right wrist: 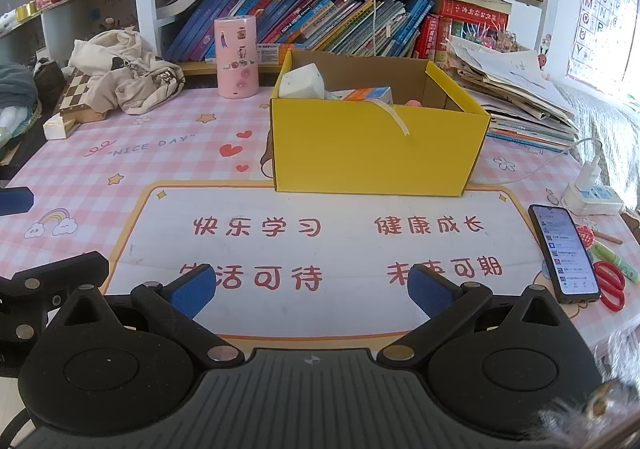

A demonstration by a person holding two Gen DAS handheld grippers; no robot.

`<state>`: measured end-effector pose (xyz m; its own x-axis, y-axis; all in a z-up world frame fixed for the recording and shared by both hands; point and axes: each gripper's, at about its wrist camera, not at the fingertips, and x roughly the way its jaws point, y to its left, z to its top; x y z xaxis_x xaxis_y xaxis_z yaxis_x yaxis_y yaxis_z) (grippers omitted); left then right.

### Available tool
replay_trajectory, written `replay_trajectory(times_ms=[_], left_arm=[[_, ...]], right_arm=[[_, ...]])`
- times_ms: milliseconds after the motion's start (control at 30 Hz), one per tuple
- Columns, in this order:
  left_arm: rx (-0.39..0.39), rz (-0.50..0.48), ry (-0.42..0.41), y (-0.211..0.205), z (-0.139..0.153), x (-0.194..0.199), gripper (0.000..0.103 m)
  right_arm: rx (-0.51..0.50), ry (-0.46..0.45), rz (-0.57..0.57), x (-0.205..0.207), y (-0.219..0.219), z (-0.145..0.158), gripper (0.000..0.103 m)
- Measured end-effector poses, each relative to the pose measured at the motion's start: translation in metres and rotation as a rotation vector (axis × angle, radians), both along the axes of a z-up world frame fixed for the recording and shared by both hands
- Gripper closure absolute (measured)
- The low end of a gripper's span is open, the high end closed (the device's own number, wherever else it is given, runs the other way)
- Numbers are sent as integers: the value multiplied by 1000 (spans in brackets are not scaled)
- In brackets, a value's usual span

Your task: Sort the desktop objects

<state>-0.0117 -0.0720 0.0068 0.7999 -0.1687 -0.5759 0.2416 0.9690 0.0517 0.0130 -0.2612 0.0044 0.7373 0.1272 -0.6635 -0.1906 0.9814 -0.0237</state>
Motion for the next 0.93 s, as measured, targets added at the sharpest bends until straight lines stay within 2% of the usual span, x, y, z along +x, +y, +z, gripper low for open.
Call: replay_trajectory(times_ms=[667,933], left_arm=[[7,-7,-6,-3,-1,-2,0],[-33,-24,-21,-1,0,-5,0]], right_arm=[[-2,5,0,-1,-3,1,0],[-6,14,0,1,-2,-1,0]])
